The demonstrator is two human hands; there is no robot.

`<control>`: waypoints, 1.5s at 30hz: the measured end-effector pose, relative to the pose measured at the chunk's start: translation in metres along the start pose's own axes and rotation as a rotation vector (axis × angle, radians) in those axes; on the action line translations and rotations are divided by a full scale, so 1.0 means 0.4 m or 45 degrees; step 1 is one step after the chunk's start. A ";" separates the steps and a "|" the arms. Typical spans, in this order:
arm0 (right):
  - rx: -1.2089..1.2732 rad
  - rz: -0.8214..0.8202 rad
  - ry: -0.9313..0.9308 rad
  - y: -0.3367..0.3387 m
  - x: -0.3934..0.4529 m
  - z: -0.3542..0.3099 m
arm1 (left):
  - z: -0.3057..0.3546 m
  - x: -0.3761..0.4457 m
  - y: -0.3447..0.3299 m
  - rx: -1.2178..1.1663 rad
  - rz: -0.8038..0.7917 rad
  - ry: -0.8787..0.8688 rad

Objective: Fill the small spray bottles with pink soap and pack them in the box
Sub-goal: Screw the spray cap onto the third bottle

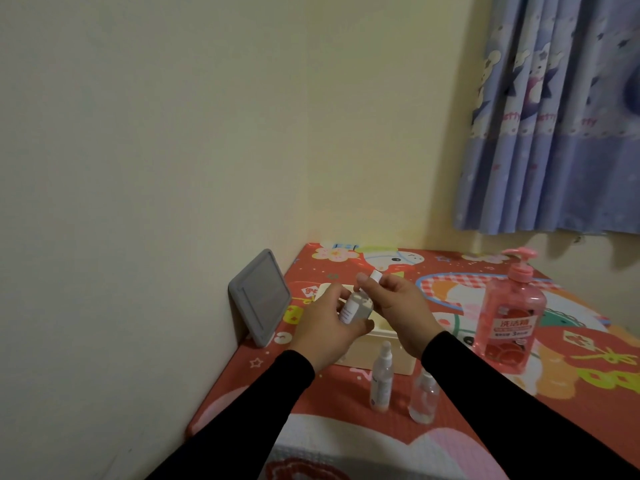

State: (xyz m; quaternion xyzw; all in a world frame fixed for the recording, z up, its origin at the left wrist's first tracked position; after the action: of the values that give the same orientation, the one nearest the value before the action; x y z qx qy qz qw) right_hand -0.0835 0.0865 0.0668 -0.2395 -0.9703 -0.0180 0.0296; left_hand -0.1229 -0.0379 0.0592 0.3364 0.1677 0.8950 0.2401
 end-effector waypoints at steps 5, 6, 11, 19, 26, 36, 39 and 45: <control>0.074 -0.202 -0.060 -0.010 0.002 -0.001 | -0.040 0.007 0.006 -0.114 -0.054 0.093; 0.049 -0.212 -0.045 -0.009 0.000 -0.004 | -0.043 0.008 0.004 -0.142 -0.073 0.100; 0.006 -0.070 -0.016 0.007 0.014 0.014 | -0.031 0.004 0.009 -0.050 -0.011 0.076; -0.051 0.002 -0.005 0.019 0.016 0.026 | -0.026 -0.001 -0.007 -0.015 -0.063 0.064; 0.126 -0.348 -0.019 -0.009 0.007 -0.016 | -0.022 0.005 -0.028 -0.455 -0.330 0.104; -0.001 -0.191 0.118 0.004 0.011 -0.017 | -0.015 0.009 -0.028 -0.181 -0.214 -0.012; -0.011 -0.157 0.133 0.003 0.008 -0.014 | -0.017 0.008 -0.024 -0.066 -0.145 -0.030; 0.061 -0.300 0.121 0.001 0.006 -0.020 | -0.009 0.017 -0.024 -0.238 -0.272 -0.006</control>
State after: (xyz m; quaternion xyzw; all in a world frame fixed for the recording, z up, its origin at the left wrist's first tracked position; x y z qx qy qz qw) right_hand -0.0850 0.0877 0.0750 -0.1219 -0.9894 -0.0096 0.0789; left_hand -0.1270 -0.0268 0.0559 0.2948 0.1177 0.8754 0.3647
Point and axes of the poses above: each hand's wrist, its own x-axis towards the middle knuckle, its own y-axis out of the back of the hand, z = x × y, the point moved 8 cm from there along x, towards the middle knuckle, and after that the axes turned 10 degrees about -y, right-handed, at the moved point
